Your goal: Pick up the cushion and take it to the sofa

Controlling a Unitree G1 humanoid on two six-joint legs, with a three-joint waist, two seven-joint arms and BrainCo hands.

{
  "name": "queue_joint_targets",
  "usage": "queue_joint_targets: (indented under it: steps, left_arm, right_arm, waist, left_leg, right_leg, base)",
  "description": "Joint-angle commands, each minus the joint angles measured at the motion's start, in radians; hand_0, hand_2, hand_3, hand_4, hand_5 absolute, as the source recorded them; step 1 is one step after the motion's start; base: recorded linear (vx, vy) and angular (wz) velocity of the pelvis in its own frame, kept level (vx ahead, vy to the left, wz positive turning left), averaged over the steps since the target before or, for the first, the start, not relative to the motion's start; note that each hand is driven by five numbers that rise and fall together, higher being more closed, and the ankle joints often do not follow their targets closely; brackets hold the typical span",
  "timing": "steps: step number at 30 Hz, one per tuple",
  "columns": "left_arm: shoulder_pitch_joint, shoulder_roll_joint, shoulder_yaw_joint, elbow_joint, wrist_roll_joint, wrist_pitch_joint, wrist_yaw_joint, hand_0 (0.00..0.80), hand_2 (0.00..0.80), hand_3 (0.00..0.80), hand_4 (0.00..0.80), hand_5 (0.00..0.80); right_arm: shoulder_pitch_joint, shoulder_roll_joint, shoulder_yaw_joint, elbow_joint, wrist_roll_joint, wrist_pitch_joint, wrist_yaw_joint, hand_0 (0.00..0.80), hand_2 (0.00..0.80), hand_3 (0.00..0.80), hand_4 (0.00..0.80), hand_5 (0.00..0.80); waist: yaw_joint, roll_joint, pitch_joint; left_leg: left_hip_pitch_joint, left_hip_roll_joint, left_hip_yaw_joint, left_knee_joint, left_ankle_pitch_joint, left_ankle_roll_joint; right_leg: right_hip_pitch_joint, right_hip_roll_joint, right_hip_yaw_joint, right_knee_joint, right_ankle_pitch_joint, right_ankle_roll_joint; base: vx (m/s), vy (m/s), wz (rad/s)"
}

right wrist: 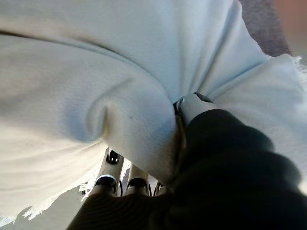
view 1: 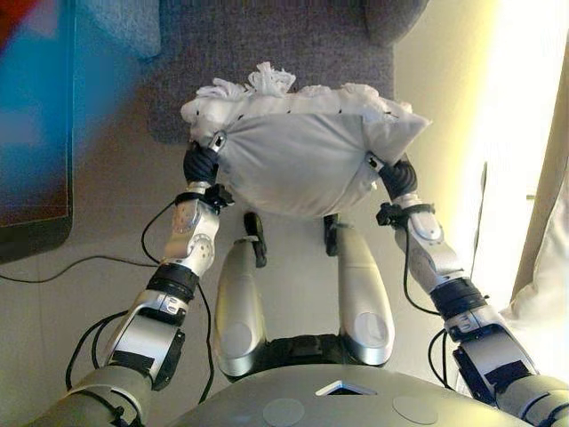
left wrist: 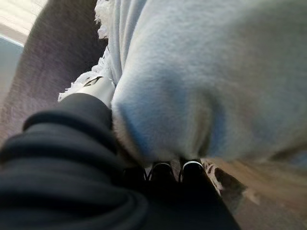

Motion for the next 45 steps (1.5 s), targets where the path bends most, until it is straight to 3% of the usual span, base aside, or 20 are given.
queue_joint_targets:
  steps: [1, 3, 4, 8, 10, 12, 14, 17, 20, 26, 29, 31, 33, 35, 38, 42, 45]
  left_arm:
    - [0.034, -0.031, -0.03, -0.122, 0.048, -0.01, -0.035, 0.8, 0.8, 0.8, 0.8, 0.8]
    - [0.065, -0.035, -0.016, -0.116, 0.059, 0.043, -0.037, 0.8, 0.8, 0.8, 0.8, 0.8]
    - [0.075, -0.035, -0.011, -0.118, 0.07, 0.06, -0.03, 0.8, 0.8, 0.8, 0.8, 0.8]
    - [0.136, -0.034, 0.012, -0.145, 0.063, 0.06, -0.035, 0.8, 0.8, 0.8, 0.8, 0.8]
    - [0.178, -0.055, 0.03, -0.158, 0.059, 0.035, -0.059, 0.8, 0.8, 0.8, 0.8, 0.8]
    - [0.21, -0.063, 0.047, -0.179, 0.039, 0.024, -0.093, 0.8, 0.8, 0.8, 0.8, 0.8]
    - [0.249, -0.064, 0.071, -0.209, 0.045, 0.024, -0.113, 0.8, 0.8, 0.8, 0.8, 0.8]
    - [0.278, -0.059, 0.083, -0.233, 0.047, 0.039, -0.125, 0.8, 0.8, 0.8, 0.8, 0.8]
    - [0.275, -0.058, 0.074, -0.205, 0.059, 0.052, -0.12, 0.8, 0.8, 0.8, 0.8, 0.8]
    - [0.251, -0.047, 0.069, -0.176, 0.104, 0.086, -0.11, 0.8, 0.8, 0.8, 0.8, 0.8]
    - [0.221, -0.039, 0.067, -0.138, 0.112, 0.08, -0.113, 0.8, 0.8, 0.8, 0.8, 0.8]
    - [0.196, -0.029, 0.057, -0.119, 0.098, 0.071, -0.105, 0.8, 0.8, 0.8, 0.8, 0.8]
    - [0.174, -0.032, 0.044, -0.097, 0.08, 0.067, -0.111, 0.8, 0.8, 0.8, 0.8, 0.8]
    - [0.157, -0.039, 0.032, -0.084, 0.079, 0.073, -0.121, 0.8, 0.8, 0.8, 0.8, 0.8]
    - [0.133, -0.05, 0.013, -0.068, 0.09, 0.085, -0.114, 0.8, 0.8, 0.8, 0.8, 0.8]
    - [0.113, -0.056, -0.005, -0.061, 0.093, 0.102, -0.108, 0.8, 0.8, 0.8, 0.8, 0.8]
    - [0.113, -0.053, -0.006, -0.063, 0.095, 0.118, -0.123, 0.8, 0.8, 0.8, 0.8, 0.8]
  right_arm:
    - [0.013, 0.053, 0.0, -0.099, 0.045, -0.036, 0.075, 0.8, 0.8, 0.8, 0.8, 0.8]
    - [0.045, 0.052, -0.007, -0.096, 0.013, 0.042, 0.062, 0.8, 0.8, 0.8, 0.8, 0.8]
    - [0.053, 0.048, -0.008, -0.099, 0.009, 0.046, 0.058, 0.8, 0.8, 0.8, 0.8, 0.8]
    - [0.084, 0.054, -0.021, -0.17, 0.065, -0.026, 0.12, 0.8, 0.8, 0.8, 0.8, 0.8]
    - [0.113, 0.072, -0.029, -0.155, -0.005, -0.031, 0.126, 0.8, 0.8, 0.8, 0.8, 0.8]
    - [0.142, 0.076, -0.036, -0.139, -0.018, -0.015, 0.135, 0.8, 0.8, 0.8, 0.8, 0.8]
    - [0.184, 0.073, -0.047, -0.132, -0.022, -0.007, 0.167, 0.8, 0.8, 0.8, 0.8, 0.8]
    - [0.212, 0.063, -0.052, -0.141, -0.033, 0.017, 0.183, 0.8, 0.8, 0.8, 0.8, 0.8]
    - [0.214, 0.064, -0.044, -0.135, -0.022, 0.057, 0.174, 0.8, 0.8, 0.8, 0.8, 0.8]
    - [0.185, 0.089, -0.046, -0.115, 0.034, 0.083, 0.175, 0.8, 0.8, 0.8, 0.8, 0.8]
    - [0.152, 0.103, -0.04, -0.092, 0.025, 0.074, 0.164, 0.8, 0.8, 0.8, 0.8, 0.8]
    - [0.15, 0.121, -0.024, -0.091, 0.014, 0.058, 0.149, 0.8, 0.8, 0.8, 0.8, 0.8]
    - [0.143, 0.121, -0.009, -0.083, 0.017, 0.048, 0.131, 0.8, 0.8, 0.8, 0.8, 0.8]
    - [0.129, 0.114, 0.002, -0.072, 0.03, 0.047, 0.116, 0.8, 0.8, 0.8, 0.8, 0.8]
    - [0.116, 0.104, 0.003, -0.057, 0.048, 0.044, 0.103, 0.8, 0.8, 0.8, 0.8, 0.8]
    - [0.128, 0.093, -0.008, -0.069, 0.075, 0.032, 0.104, 0.8, 0.8, 0.8, 0.8, 0.8]
    - [0.107, 0.073, -0.031, -0.055, 0.109, 0.056, 0.11, 0.8, 0.8, 0.8, 0.8, 0.8]
  waist:
    - [0.026, -0.022, -0.212]
    - [0.026, -0.03, -0.259]
    - [0.025, -0.034, -0.275]
    - [0.024, -0.046, -0.347]
    - [0.025, -0.052, -0.383]
    - [0.026, -0.055, -0.398]
    - [0.03, -0.054, -0.412]
    - [0.031, -0.034, -0.432]
    - [0.021, -0.029, -0.451]
    - [0.025, -0.023, -0.483]
    - [0.026, -0.016, -0.485]
    - [0.023, -0.004, -0.471]
    - [0.02, 0.013, -0.449]
    - [0.016, 0.013, -0.433]
    - [-0.003, -0.009, -0.428]
    - [-0.046, -0.056, -0.433]
    - [-0.063, -0.069, -0.429]
  left_leg:
    - [0.042, -0.035, -0.048, -0.119, 0.108, 0.028]
    - [0.108, -0.027, -0.054, -0.163, 0.118, 0.024]
    - [0.13, -0.023, -0.054, -0.176, 0.12, 0.022]
    - [0.211, -0.01, -0.054, -0.207, 0.118, 0.013]
    - [0.257, -0.018, -0.051, -0.213, 0.1, 0.016]
    - [0.276, -0.032, -0.036, -0.197, 0.081, 0.023]
    - [0.294, -0.078, -0.049, -0.188, 0.056, 0.039]
    - [0.361, -0.115, -0.047, -0.295, 0.068, 0.053]
    - [0.414, -0.12, -0.039, -0.361, 0.078, 0.062]
    - [0.461, -0.133, -0.007, -0.406, 0.081, 0.072]
    - [0.454, -0.14, 0.006, -0.4, 0.074, 0.092]
    - [0.439, -0.148, 0.01, -0.386, 0.062, 0.12]
    - [0.437, -0.144, 0.002, -0.372, 0.056, 0.122]
    - [0.444, -0.148, -0.006, -0.359, 0.047, 0.122]
    - [0.474, -0.165, -0.017, -0.349, 0.026, 0.12]
    - [0.517, -0.202, -0.059, -0.326, -0.034, 0.111]
    - [0.554, -0.213, -0.087, -0.321, -0.083, 0.119]
  right_leg:
    - [0.144, 0.014, -0.003, -0.218, 0.109, 0.003]
    - [0.214, 0.034, 0.001, -0.271, 0.114, -0.003]
    - [0.237, 0.039, 0.003, -0.285, 0.115, -0.003]
    - [0.335, 0.06, 0.016, -0.363, 0.129, -0.007]
    - [0.38, 0.062, 0.02, -0.396, 0.134, -0.008]
    - [0.405, 0.057, 0.02, -0.401, 0.135, -0.011]
    - [0.426, 0.059, 0.032, -0.409, 0.138, -0.007]
    - [0.454, 0.081, 0.032, -0.424, 0.136, 0.002]
    - [0.475, 0.086, 0.038, -0.441, 0.141, 0.011]
    - [0.503, 0.05, 0.023, -0.466, 0.164, 0.041]
    - [0.471, 0.033, 0.023, -0.356, 0.153, 0.055]
    - [0.388, 0.019, 0.028, -0.124, 0.191, 0.068]
    - [0.311, 0.018, 0.045, 0.047, 0.238, 0.054]
    - [0.278, 0.021, 0.063, 0.096, 0.271, 0.055]
    - [0.267, 0.018, 0.093, -0.026, 0.317, 0.067]
    - [0.271, 0.009, 0.149, -0.404, 0.352, 0.098]
    - [0.231, 0.013, 0.164, -0.543, 0.429, 0.123]
  base:
    - [0.196, -0.195, -0.04]
    - [0.214, -0.195, -0.04]
    - [0.2, -0.147, -0.08]
    - [0.2, -0.107, -0.08]
    - [0.198, -0.051, -0.13]
    - [0.117, -0.005, -0.16]
    - [0.113, 0.008, -0.07]
    - [0.121, 0.058, -0.14]
    - [0.079, 0.092, -0.14]
    - [0.075, 0.163, -0.11]
    - [0.008, 0.182, -0.1]
    - [-0.038, 0.214, -0.08]
    - [0.0, 0.191, -0.06]
    - [0.087, 0.124, 0.13]
    - [0.207, 0.003, 0.16]
    - [0.316, -0.11, 0.33]
    - [0.373, -0.09, 0.46]
